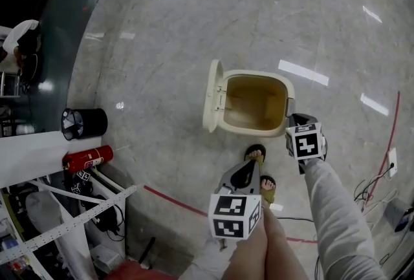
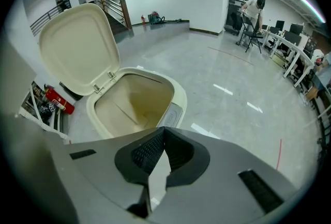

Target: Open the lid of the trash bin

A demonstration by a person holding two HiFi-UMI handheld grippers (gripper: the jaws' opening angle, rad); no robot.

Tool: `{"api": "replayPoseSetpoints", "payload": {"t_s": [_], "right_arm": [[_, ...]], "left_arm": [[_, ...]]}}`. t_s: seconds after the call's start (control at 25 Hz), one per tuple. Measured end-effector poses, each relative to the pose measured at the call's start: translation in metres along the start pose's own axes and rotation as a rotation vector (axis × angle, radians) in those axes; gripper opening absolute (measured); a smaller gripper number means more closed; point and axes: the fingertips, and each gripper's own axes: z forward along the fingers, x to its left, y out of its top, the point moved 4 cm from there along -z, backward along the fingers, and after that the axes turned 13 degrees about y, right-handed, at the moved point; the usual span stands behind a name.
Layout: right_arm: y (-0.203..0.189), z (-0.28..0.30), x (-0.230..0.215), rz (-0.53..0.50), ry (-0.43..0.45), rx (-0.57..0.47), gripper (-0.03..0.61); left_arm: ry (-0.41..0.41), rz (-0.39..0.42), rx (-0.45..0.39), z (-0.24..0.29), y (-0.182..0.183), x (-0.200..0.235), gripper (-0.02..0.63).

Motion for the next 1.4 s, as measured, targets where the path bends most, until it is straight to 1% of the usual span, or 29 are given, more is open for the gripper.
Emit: {"api": "replayPoseSetpoints", "payload": {"t_s": [0.2,0.44,0.64,1.16,1.28,1.4], "right_arm": [[-0.02,-0.021,0.026,0.017,0.04,-0.026,-0.003],[-0.037,-0.059,0.055,0.032,0.065,-0.076,-0.003],[-0.05,-0.096,0.072,0.018,0.059,-0.115,-0.003],[-0.068,-0.19,0.095,0.116,0.031,-0.283,-0.003],[-0.076,-0.207,0.103,0.133,0.044,-0.3,-0.003],[-0.082,-0.218,0.111,0.109,0.05,-0.287,-0.004]], "left_arm": [[0.0,-0.009,-0.003,-0.007,-0.007,-0.003,0.002],[-0.001,-0.02,-0.01,-0.021,-0.017,-0.007,0.002],[-0.008,-0.036,0.0,-0.033,-0.031,-0.012,0.002],[-0.026,-0.009,0.007,-0.058,-0.053,-0.026,0.002],[-0.029,-0.001,0.013,-0.063,-0.057,-0.03,0.002],[-0.033,0.003,0.017,-0.068,-0.059,-0.034,0.002]]}}
